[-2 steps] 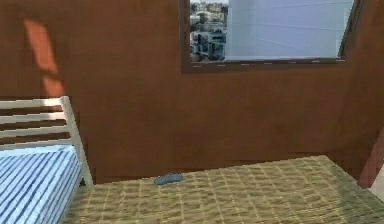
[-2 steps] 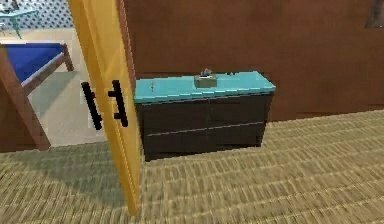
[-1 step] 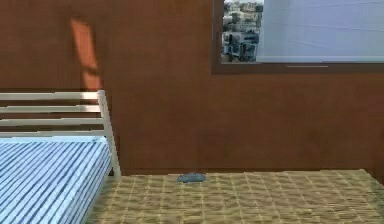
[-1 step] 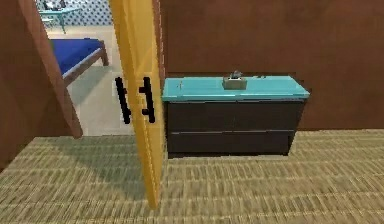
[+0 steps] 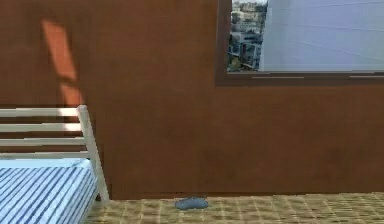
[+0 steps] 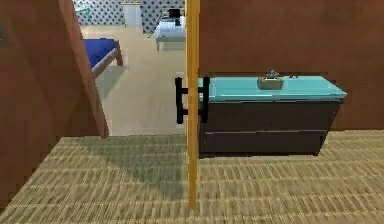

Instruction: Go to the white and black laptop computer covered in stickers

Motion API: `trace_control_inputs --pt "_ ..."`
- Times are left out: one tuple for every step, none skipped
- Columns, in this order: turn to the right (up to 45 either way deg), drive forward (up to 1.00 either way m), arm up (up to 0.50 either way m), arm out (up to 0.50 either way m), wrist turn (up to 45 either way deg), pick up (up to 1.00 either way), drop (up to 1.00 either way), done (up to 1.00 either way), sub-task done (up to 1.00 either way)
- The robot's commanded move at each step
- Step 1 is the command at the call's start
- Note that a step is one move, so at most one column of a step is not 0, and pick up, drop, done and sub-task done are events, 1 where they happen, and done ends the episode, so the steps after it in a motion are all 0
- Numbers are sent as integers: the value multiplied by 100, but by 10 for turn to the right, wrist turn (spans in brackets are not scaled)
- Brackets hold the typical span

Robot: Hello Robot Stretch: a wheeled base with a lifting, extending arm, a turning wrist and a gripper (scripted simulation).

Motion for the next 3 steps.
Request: trace_control_inputs --pt "450 0 0 0 0 0 0 0 0" --pt "180 0 0 0 0 0 0 0 0" --pt "0 80 0 0 0 0 0 0 0"
